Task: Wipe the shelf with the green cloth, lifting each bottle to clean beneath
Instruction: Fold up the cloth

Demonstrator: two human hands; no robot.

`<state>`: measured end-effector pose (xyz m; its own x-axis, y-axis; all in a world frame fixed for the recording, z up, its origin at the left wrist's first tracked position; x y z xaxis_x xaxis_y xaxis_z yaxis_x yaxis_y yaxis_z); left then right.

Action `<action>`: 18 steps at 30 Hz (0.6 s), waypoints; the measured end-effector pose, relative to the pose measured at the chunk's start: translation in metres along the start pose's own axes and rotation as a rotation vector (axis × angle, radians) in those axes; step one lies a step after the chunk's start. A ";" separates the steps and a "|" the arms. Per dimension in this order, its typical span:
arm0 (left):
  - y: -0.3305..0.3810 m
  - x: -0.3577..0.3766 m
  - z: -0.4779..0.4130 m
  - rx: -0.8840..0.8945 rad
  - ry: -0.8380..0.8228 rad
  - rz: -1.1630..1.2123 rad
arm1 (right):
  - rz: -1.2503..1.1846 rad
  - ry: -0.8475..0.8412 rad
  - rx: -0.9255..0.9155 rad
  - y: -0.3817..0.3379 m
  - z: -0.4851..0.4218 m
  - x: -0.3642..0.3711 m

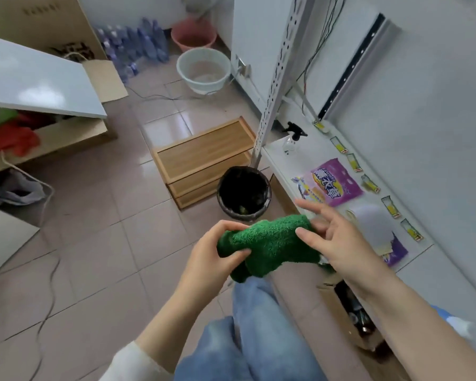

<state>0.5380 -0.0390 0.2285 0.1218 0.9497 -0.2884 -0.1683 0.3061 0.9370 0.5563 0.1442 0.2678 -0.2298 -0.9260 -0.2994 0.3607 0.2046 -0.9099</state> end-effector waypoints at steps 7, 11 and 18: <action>-0.010 0.007 -0.119 -0.018 0.061 -0.213 | 0.213 -0.233 0.052 0.012 -0.130 0.036; -0.012 0.003 -0.188 -0.059 0.147 -0.179 | 0.421 -0.220 0.003 0.007 -0.212 0.045; -0.076 0.002 -0.299 -0.450 0.330 0.250 | 0.185 -0.305 0.248 0.026 -0.329 0.103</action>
<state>0.2590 -0.0407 0.0980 -0.2720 0.9447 -0.1834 -0.5578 0.0005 0.8299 0.2448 0.1589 0.1187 0.1237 -0.9398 -0.3185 0.5855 0.3282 -0.7413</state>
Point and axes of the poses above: each hand's wrist, its own z-axis away from the middle knuckle, its own x-axis out of the palm, y = z × x, the point moved 8 cm from there along -z, towards the middle knuckle, and after that the axes turned 14 degrees about y, right-handed, at the moved point
